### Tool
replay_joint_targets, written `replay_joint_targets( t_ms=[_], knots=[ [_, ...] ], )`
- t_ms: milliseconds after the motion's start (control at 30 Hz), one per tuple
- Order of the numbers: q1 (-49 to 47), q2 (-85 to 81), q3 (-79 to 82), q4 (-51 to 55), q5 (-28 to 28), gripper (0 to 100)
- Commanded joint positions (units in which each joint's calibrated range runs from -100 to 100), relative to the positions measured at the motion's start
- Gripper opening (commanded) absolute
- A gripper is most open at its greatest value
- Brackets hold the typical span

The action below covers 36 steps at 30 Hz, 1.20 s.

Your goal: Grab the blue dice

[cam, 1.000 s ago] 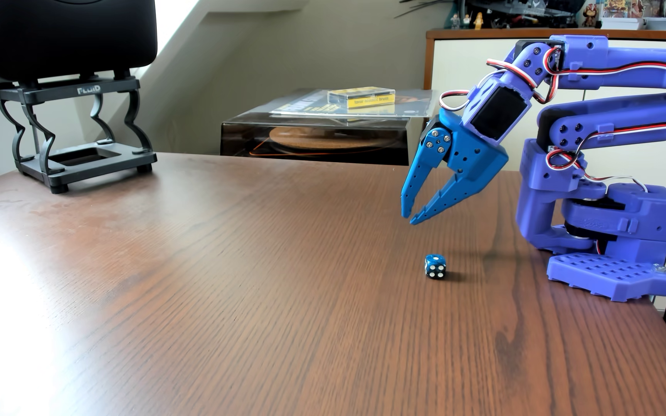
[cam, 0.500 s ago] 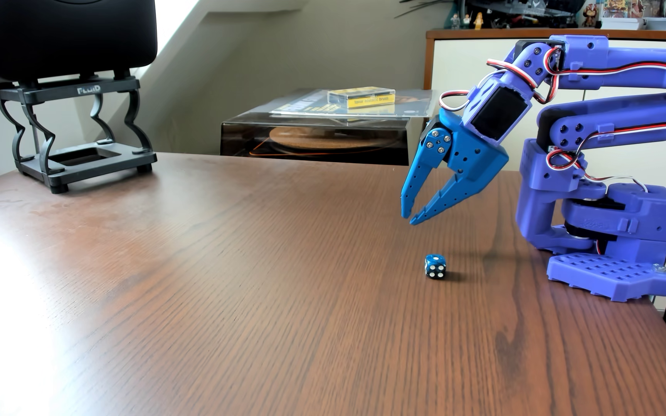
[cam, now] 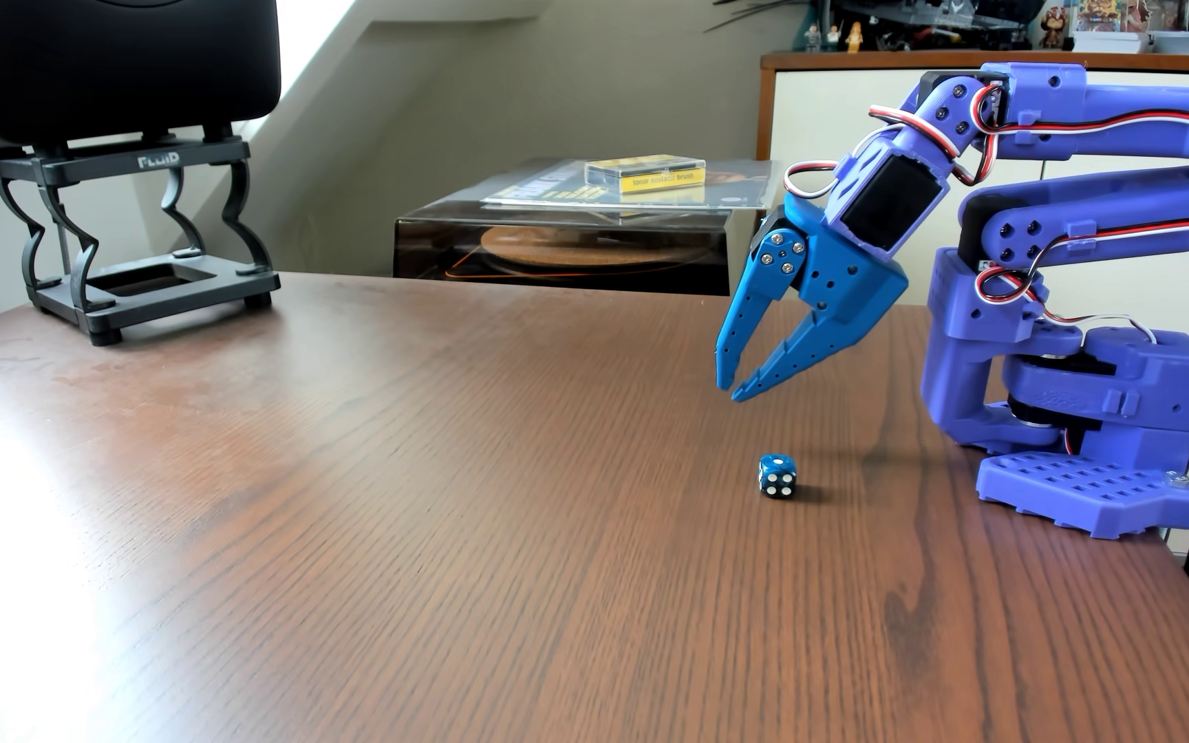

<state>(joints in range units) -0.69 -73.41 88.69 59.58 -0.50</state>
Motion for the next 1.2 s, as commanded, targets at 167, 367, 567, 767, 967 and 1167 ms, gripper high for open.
replay_joint_targets(
  t_ms=[167,367,567,767,967,1167],
  knots=[
    [-0.3,-0.1,-4.3,-0.1,0.4,2],
    [-0.9,-0.1,-15.5,5.8,5.7,3],
    [-0.9,7.7,-35.0,12.5,10.2,3],
    [-4.8,30.8,-48.6,23.8,17.4,3],
    [-12.5,31.7,-43.9,32.0,21.9,14],
    [-14.5,28.1,-41.2,33.1,24.8,29]
  ],
)
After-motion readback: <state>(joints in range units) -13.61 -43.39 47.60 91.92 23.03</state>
